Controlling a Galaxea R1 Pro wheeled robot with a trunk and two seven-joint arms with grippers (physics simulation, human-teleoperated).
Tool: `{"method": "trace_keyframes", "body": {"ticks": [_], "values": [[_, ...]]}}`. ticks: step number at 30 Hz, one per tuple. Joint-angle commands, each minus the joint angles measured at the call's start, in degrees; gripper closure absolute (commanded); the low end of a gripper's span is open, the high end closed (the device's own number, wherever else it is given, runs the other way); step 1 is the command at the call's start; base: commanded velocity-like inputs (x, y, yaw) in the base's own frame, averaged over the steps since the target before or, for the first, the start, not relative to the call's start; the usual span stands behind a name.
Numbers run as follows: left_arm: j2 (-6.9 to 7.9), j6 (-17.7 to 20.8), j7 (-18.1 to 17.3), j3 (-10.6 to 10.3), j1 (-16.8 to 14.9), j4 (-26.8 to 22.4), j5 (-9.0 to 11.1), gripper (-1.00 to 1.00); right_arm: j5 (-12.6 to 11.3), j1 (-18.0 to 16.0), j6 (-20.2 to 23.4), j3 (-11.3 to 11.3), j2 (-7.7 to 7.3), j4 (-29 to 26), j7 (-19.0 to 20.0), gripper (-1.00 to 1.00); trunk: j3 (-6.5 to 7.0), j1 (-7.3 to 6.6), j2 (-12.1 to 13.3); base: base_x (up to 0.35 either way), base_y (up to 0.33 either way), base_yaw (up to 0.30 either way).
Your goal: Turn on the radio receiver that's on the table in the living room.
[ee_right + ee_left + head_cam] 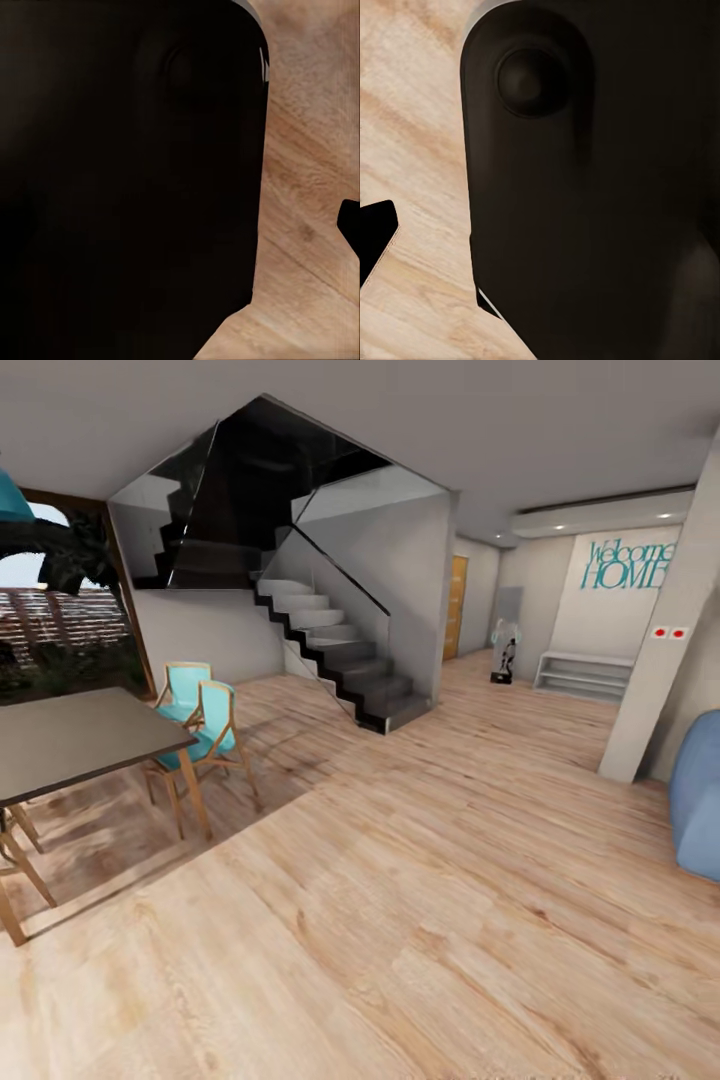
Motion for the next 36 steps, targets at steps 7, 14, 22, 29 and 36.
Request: {"method": "trace_keyframes", "body": {"ticks": [7, 14, 22, 29, 36], "values": [[0.04, -0.02, 0.0, 0.0, 0.0, 0.0, 0.0, -1.0, 0.0, 0.0, 0.0, 0.0, 0.03, 0.0, 0.0, -1.0, 0.0, 0.0, 0.0, 0.0, 0.0, -0.287], [0.02, -0.05, 0.0, 0.07, 0.0, 0.0, 0.0, -1.0, 0.0, 0.0, 0.0, 0.01, 0.03, -0.01, 0.0, -1.0, 0.0, 0.0, 0.0, 0.0, 0.0, -0.287], [0.0, -0.04, 0.0, 0.0, 0.0, 0.0, 0.0, -1.0, 0.0, 0.0, 0.0, 0.01, 0.01, -0.01, 0.0, -1.0, 0.0, 0.0, 0.0, 0.0, 0.0, -0.287], [0.08, -0.07, 0.0, -0.08, 0.0, 0.0, 0.0, -1.0, 0.0, 0.0, 0.0, 0.01, 0.03, 0.0, 0.0, -1.0, 0.0, 0.0, 0.0, 0.0, 0.0, -0.287], [0.08, -0.07, 0.0, -0.09, 0.0, 0.0, 0.0, -1.0, 0.08, 0.0, 0.0, 0.02, 0.02, -0.02, 0.0, -1.0, 0.0, 0.0, 0.0, 0.0, 0.0, -0.288]]}}
